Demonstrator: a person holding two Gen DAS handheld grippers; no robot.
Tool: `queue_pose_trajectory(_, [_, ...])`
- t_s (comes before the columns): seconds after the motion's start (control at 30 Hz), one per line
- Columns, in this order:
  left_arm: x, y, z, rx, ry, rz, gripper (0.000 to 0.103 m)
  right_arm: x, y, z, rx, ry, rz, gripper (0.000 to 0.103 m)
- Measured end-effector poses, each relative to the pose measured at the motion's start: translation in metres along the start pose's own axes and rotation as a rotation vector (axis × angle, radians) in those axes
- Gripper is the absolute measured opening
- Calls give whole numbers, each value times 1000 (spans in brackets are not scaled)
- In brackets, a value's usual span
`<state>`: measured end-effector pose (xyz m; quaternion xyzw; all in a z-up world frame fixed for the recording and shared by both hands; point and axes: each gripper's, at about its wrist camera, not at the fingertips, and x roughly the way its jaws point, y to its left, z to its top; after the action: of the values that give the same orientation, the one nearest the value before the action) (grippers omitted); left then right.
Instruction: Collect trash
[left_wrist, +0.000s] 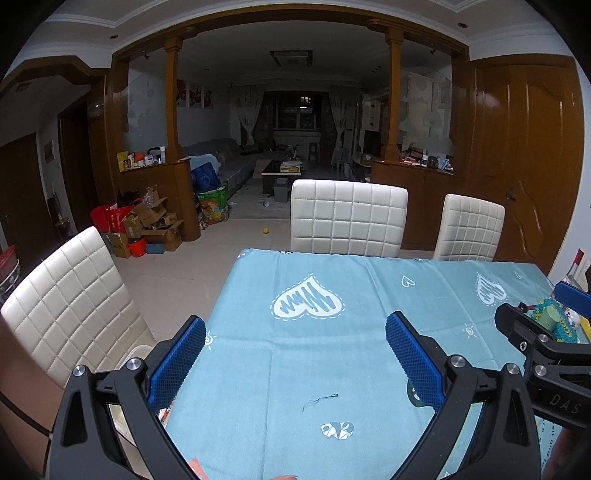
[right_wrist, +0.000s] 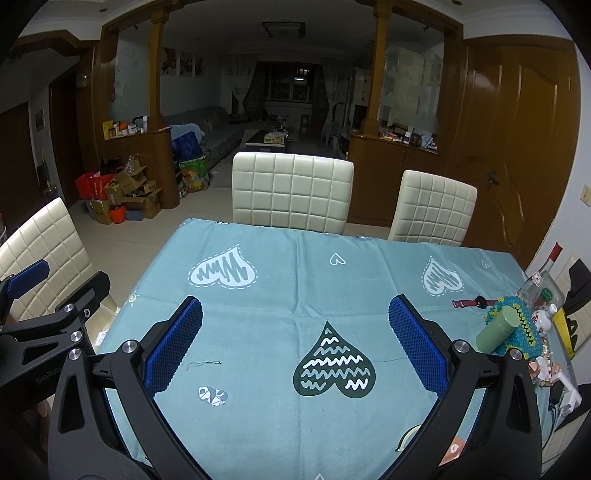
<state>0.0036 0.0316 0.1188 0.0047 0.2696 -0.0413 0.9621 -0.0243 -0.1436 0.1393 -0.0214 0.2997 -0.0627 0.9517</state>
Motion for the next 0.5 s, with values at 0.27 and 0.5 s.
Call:
queue_pose_trajectory(0.27, [1, 1, 1, -4, -1, -8, 96, -1, -1, 0, 6, -1, 1, 100])
queue_pose_trajectory(0.5, [3, 2, -1, -13, 21, -30, 96, -3, -1, 1, 15, 0, 0, 100])
